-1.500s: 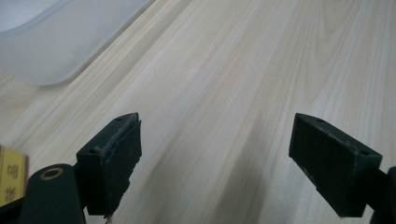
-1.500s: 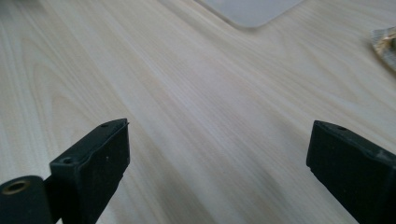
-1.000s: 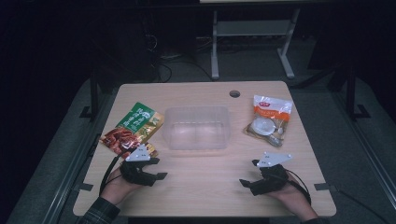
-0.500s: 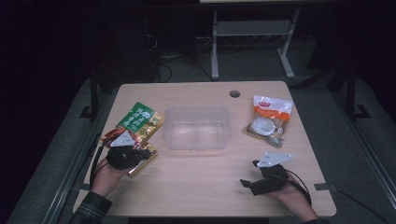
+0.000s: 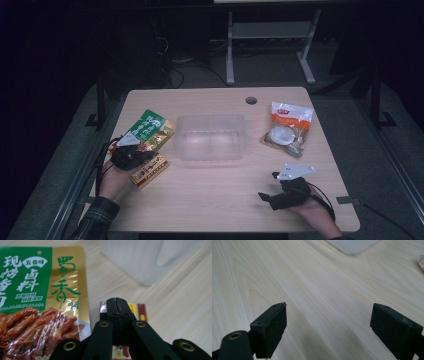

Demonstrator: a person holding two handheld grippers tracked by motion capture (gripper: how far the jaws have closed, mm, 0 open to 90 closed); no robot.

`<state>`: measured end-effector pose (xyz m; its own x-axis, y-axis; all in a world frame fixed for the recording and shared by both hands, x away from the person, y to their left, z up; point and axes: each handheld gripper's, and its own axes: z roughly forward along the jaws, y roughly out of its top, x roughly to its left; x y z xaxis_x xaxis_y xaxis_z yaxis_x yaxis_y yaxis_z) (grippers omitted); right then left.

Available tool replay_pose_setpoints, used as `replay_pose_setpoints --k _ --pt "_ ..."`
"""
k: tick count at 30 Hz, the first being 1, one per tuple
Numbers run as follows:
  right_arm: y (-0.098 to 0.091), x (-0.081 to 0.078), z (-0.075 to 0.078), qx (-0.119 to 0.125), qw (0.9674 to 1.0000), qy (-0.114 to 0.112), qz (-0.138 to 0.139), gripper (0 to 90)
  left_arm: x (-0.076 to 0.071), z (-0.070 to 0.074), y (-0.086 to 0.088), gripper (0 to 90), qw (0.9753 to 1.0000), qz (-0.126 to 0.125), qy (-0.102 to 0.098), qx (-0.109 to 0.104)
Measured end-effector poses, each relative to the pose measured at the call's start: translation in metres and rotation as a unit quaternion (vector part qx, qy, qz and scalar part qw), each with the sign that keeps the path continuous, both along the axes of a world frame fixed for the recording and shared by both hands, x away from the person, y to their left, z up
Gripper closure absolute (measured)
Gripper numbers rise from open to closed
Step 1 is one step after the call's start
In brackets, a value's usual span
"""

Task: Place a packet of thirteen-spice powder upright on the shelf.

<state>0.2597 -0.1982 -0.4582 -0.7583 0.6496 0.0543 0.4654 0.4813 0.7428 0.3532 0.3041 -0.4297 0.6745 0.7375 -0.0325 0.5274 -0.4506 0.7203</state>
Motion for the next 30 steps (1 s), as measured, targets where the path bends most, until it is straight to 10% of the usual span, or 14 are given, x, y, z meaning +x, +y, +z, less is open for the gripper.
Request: replay_pose_setpoints --k 15,30 --pt "0.0 0.0 -0.001 -0.002 1.0 0.001 -0.001 13.5 0.023 -0.019 0.005 89.9 0.9994 0.029 0.019 0.006" --pt "-0.001 -0.001 -0.001 -0.001 1.0 0.0 -0.003 13.6 0.02 -0.021 -0.012 90.0 0.9989 -0.016 0.043 0.005"
